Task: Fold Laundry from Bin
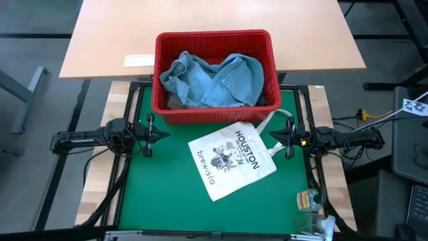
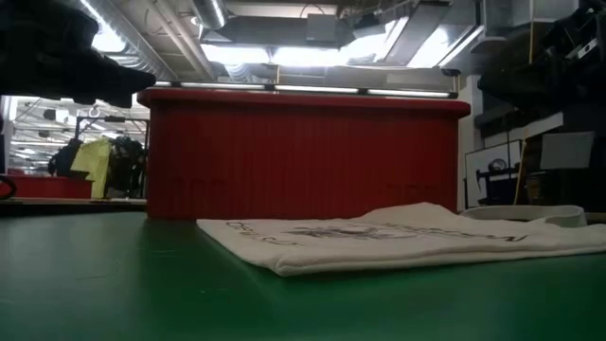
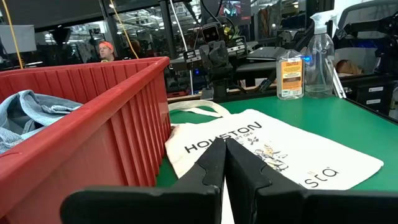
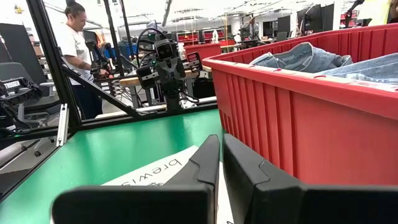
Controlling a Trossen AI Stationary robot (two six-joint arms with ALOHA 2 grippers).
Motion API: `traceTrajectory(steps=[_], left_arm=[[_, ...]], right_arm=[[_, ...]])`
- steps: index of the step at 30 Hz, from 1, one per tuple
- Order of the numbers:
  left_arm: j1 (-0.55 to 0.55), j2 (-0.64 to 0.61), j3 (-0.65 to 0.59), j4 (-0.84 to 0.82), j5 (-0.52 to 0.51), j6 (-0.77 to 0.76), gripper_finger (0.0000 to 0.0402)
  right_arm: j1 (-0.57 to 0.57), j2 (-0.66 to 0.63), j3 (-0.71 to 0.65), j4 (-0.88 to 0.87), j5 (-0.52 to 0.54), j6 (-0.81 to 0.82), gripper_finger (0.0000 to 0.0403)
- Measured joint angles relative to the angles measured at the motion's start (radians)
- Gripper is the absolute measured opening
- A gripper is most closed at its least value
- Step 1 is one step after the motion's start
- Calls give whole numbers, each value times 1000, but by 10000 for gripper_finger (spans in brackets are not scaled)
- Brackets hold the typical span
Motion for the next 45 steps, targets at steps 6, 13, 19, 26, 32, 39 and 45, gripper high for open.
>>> traceTrajectory(steps=[6,13,19,26,32,39,45], left_arm=[[0,0,0,0,0,0,6],[0,0,0,0,0,0,6],[0,0,0,0,0,0,6],[0,0,0,2,0,0,6],[0,0,0,4,1,-11,6],[0,0,0,6,1,-88,6],[0,0,0,15,-12,-103,6]], right_arm=[[0,0,0,0,0,0,21],[0,0,0,0,0,0,21],[0,0,0,2,0,0,21],[0,0,-2,23,0,0,21],[0,0,-2,118,-9,0,21],[0,0,-1,182,-7,25,21],[0,0,-1,235,19,168,50]])
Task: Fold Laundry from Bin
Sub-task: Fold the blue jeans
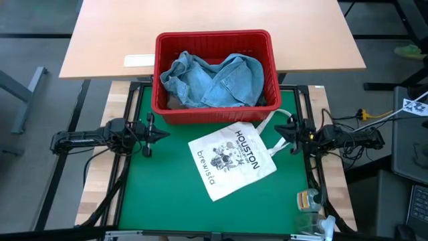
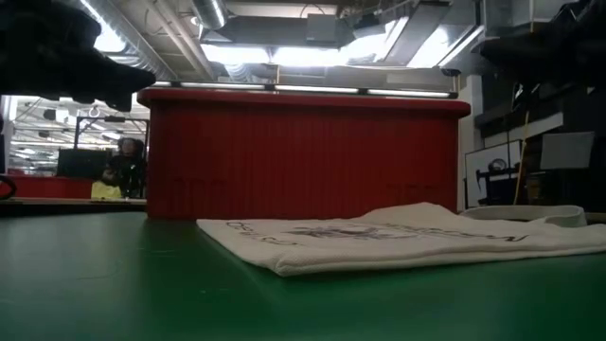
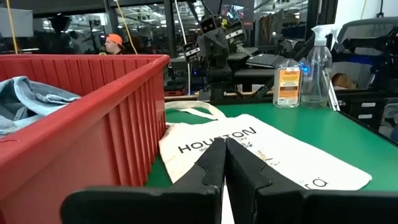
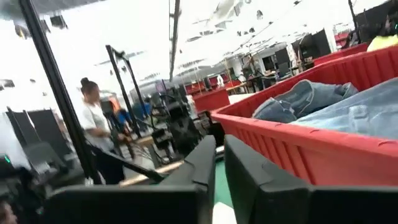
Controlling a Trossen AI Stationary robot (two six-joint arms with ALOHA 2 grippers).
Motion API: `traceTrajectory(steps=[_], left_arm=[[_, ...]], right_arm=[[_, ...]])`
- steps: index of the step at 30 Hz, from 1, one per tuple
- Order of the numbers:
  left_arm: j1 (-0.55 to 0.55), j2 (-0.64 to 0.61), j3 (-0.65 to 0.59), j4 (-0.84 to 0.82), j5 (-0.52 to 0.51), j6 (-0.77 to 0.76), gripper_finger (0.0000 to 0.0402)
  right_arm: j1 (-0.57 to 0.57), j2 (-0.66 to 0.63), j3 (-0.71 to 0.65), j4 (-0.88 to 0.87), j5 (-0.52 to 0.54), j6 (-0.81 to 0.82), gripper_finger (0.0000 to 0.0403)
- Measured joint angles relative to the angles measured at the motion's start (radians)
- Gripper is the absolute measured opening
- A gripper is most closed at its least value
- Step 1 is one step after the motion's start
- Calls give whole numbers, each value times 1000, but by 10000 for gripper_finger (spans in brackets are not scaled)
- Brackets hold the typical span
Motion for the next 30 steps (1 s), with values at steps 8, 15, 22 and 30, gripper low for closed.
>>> traceTrajectory(steps=[8,15,22,30], left_arm=[[0,0,0,49,-100,-200,6],[0,0,0,48,-118,-205,6],[0,0,0,47,-118,-205,6],[0,0,0,47,-118,-205,6]], right_arm=[[-2,2,0,72,82,41,175],[0,95,94,129,98,27,228],[0,387,288,123,146,-126,226],[-52,727,612,-109,358,-226,226]])
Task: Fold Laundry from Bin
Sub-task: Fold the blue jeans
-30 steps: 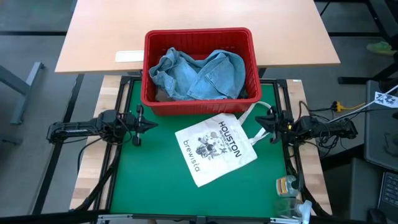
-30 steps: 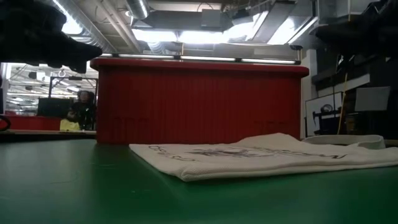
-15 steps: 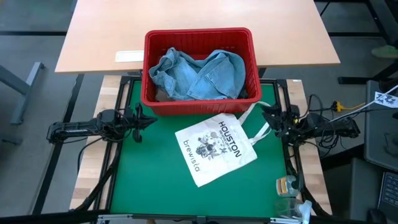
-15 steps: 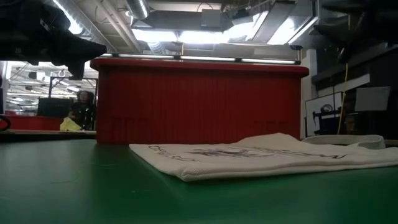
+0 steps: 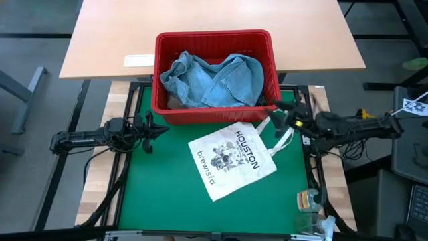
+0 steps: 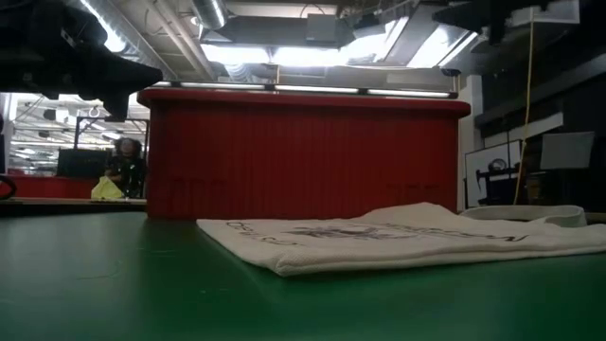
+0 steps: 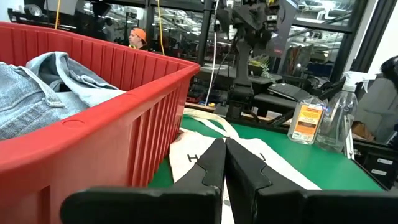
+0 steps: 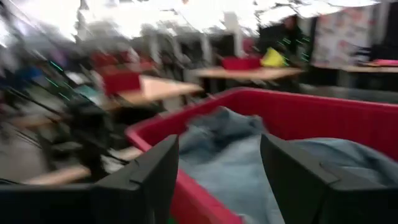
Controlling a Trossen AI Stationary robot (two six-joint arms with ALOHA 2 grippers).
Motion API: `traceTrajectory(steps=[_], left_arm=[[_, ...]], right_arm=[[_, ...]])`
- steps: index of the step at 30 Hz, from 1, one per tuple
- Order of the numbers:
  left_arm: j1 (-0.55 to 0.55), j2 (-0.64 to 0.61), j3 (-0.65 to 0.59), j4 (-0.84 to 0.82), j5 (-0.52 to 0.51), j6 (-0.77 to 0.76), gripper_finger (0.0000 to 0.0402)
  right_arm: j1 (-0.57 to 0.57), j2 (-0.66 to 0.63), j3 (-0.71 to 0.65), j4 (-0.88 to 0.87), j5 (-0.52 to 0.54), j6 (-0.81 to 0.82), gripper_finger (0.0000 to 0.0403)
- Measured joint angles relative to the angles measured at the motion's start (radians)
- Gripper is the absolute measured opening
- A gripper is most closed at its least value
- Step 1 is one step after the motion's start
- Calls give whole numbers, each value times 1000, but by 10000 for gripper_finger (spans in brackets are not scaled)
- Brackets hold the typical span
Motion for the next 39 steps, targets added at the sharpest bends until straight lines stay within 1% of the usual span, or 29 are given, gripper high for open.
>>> traceTrajectory(steps=[4,6,8,13,16,18,22,28,33,39], left_arm=[[0,0,0,-1,0,0,6],[0,0,0,-1,0,0,6],[0,0,0,-1,0,0,6],[0,0,0,-2,0,0,6],[0,0,0,-2,0,0,6],[0,0,0,-2,0,0,6],[0,0,0,-3,0,0,6],[0,0,0,-2,0,0,6],[0,0,0,-6,0,0,6],[0,0,0,-9,0,0,6]], right_arm=[[-113,150,169,-167,-11,36,225],[-179,220,247,-221,-54,57,225],[-249,291,315,-271,-126,63,225],[-395,468,457,-324,-334,65,225],[-455,569,518,-325,-408,66,225],[-486,631,551,-330,-438,66,225],[-520,733,603,-347,-451,66,225],[-557,847,625,-352,-459,66,225],[-578,909,627,-354,-500,66,225],[-585,951,627,-353,-504,66,225]])
